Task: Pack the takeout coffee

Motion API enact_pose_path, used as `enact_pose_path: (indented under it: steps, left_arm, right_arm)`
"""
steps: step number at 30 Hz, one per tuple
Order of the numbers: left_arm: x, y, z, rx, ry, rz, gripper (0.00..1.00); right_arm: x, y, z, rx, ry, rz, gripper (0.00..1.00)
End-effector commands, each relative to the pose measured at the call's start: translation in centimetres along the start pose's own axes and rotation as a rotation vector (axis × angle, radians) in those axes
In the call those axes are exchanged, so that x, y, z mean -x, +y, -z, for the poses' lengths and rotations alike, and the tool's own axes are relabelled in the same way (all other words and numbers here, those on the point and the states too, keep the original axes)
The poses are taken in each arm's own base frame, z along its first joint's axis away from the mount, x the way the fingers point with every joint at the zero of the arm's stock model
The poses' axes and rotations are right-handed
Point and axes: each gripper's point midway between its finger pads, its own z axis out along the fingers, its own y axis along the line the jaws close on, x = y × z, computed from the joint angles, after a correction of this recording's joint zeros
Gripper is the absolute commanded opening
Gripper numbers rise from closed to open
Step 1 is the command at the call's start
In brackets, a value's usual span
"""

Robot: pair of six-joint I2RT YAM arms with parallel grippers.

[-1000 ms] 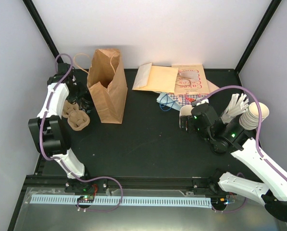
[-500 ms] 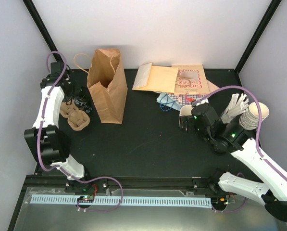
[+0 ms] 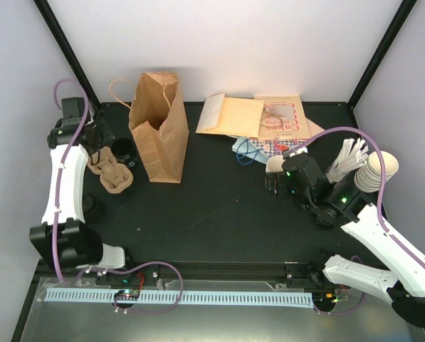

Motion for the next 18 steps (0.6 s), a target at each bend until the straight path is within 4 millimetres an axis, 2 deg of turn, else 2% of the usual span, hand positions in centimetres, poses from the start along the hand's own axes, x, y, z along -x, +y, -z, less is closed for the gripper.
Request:
enact_pose_path:
  steps: [1,4,5,7,9,14,15,18]
  left_arm:
    - [-1.6,2.0,2.1,0.038,-0.042,-0.025,0.02]
    - [-2.7,0.8,2.0,-0.082,-0.087,-0.068,0.11]
    - [-2.7,0.5,2.0,-0.109,-0.096,-0.070,0.16]
    - [-2.7,0.3,1.3,-0.124,-0.086,-0.064,0.20]
    - [-2.3,0.3,0.3,-0.114,-0.060,-0.047,0.23]
    - [-1.5,1.8,-4.1,-0.018,0.086,0.006,0.32]
    - [-0.9,2.0,-4.6,0.001,0.102,0.012,0.33]
    - [-0.9,3.2,-6.7,0.057,0.160,0.023,0.33]
  right_arm:
    - [0.4,-0.2,0.0,-0.008,-0.021,-0.019,1.00]
    - [0.4,0.0,-0.2,-0.005,-0.018,-0.011,1.00]
    - [0.5,0.2,-0.3,-0.002,-0.016,-0.008,1.00]
    - [0.7,0.3,-0.3,0.001,-0.013,-0.002,1.00]
    - [0.8,0.3,-0.3,-0.002,-0.011,-0.002,1.00]
    - [0.7,0.1,-0.1,-0.004,-0.017,-0.012,1.00]
    - [0.6,0.1,-0.2,-0.006,-0.015,-0.012,1.00]
    - [0.4,-0.1,-0.2,-0.012,-0.013,-0.016,1.00]
